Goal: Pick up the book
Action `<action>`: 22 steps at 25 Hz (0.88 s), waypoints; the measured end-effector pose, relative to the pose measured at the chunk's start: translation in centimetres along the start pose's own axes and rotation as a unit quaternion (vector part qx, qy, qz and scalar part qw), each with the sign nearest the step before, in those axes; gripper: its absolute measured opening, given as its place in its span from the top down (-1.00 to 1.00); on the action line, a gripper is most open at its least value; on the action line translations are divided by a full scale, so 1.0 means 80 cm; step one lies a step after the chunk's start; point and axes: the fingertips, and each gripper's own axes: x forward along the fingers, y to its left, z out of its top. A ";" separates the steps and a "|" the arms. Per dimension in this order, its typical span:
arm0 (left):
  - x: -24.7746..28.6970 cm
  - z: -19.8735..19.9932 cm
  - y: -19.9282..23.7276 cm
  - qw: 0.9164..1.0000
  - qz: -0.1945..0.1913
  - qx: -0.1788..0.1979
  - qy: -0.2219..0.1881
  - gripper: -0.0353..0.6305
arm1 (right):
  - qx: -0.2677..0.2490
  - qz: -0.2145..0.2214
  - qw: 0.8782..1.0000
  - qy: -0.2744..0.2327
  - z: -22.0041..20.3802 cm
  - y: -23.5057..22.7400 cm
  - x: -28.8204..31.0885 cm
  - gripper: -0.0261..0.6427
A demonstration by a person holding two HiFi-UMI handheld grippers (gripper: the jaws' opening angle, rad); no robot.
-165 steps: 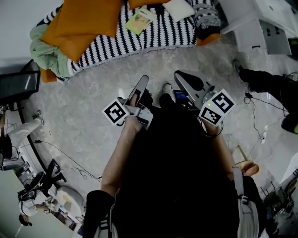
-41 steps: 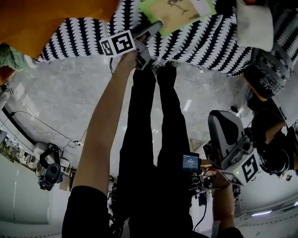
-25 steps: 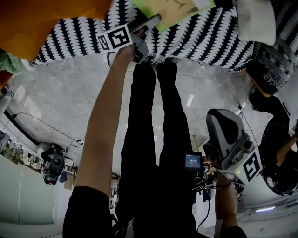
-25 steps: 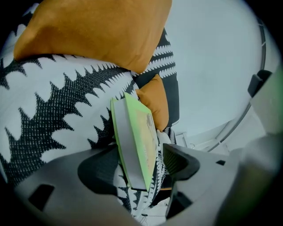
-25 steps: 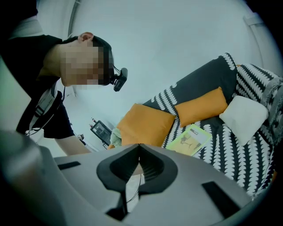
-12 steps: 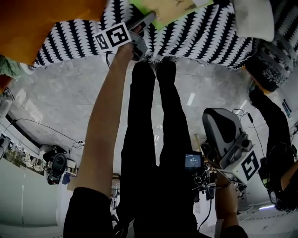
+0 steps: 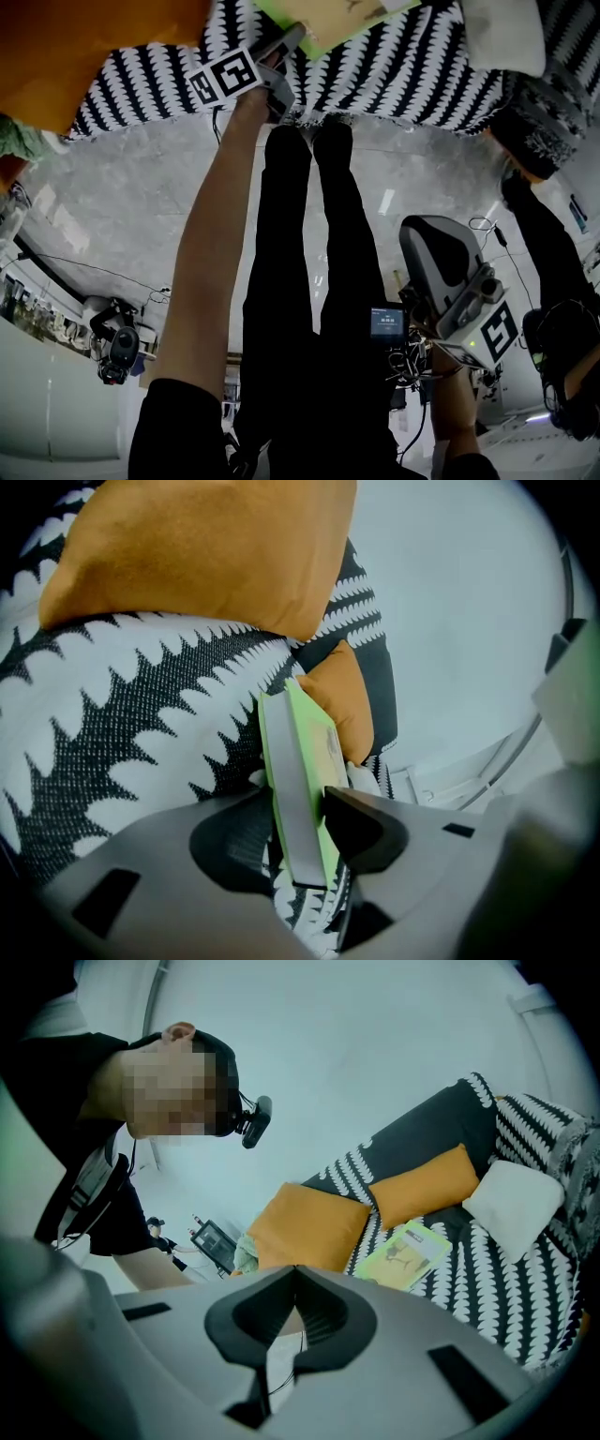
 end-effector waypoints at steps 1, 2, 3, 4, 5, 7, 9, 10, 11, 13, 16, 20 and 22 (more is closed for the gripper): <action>-0.005 0.000 -0.005 1.000 -0.001 -0.004 -0.006 0.35 | -0.002 -0.002 1.000 0.000 0.002 0.006 -0.003 0.87; -0.008 0.000 -0.010 1.000 -0.002 -0.008 -0.011 0.35 | -0.003 -0.003 1.000 -0.001 0.003 0.010 -0.006 0.87; -0.011 0.000 -0.013 1.000 -0.003 -0.010 -0.015 0.36 | -0.004 -0.004 1.000 -0.002 0.003 0.013 -0.008 0.87; -0.011 0.001 -0.015 1.000 -0.005 -0.012 -0.019 0.36 | -0.005 -0.004 1.000 -0.003 0.002 0.013 -0.009 0.87; -0.011 0.003 -0.016 1.000 -0.006 -0.013 -0.023 0.37 | -0.007 -0.004 1.000 -0.005 0.001 0.011 -0.011 0.87; -0.007 0.006 -0.017 0.999 -0.008 -0.018 -0.030 0.39 | -0.009 -0.004 1.000 -0.010 0.000 0.004 -0.012 0.87; -0.002 0.009 -0.017 0.999 -0.008 -0.028 -0.034 0.41 | -0.007 -0.004 1.000 -0.013 0.002 -0.003 -0.012 0.87; -0.001 0.010 -0.018 0.999 -0.008 -0.033 -0.035 0.41 | -0.005 -0.004 1.000 -0.014 0.004 -0.005 -0.012 0.87; 0.000 0.012 -0.020 0.999 -0.009 -0.037 -0.036 0.42 | -0.004 -0.004 1.000 -0.015 0.006 -0.005 -0.012 0.87; 0.000 0.015 -0.028 0.998 -0.010 -0.039 -0.039 0.43 | -0.005 -0.002 1.000 -0.019 0.012 -0.002 -0.013 0.87; -0.003 0.017 -0.040 0.998 -0.009 -0.040 -0.046 0.44 | -0.010 0.001 1.000 -0.026 0.018 0.002 -0.017 0.87; -0.008 0.013 -0.054 0.998 -0.008 -0.042 -0.048 0.45 | -0.011 -0.001 0.999 -0.036 0.027 0.005 -0.025 0.87; -0.011 0.012 -0.062 0.998 -0.010 -0.047 -0.048 0.45 | -0.012 -0.003 0.999 -0.039 0.033 0.008 -0.027 0.87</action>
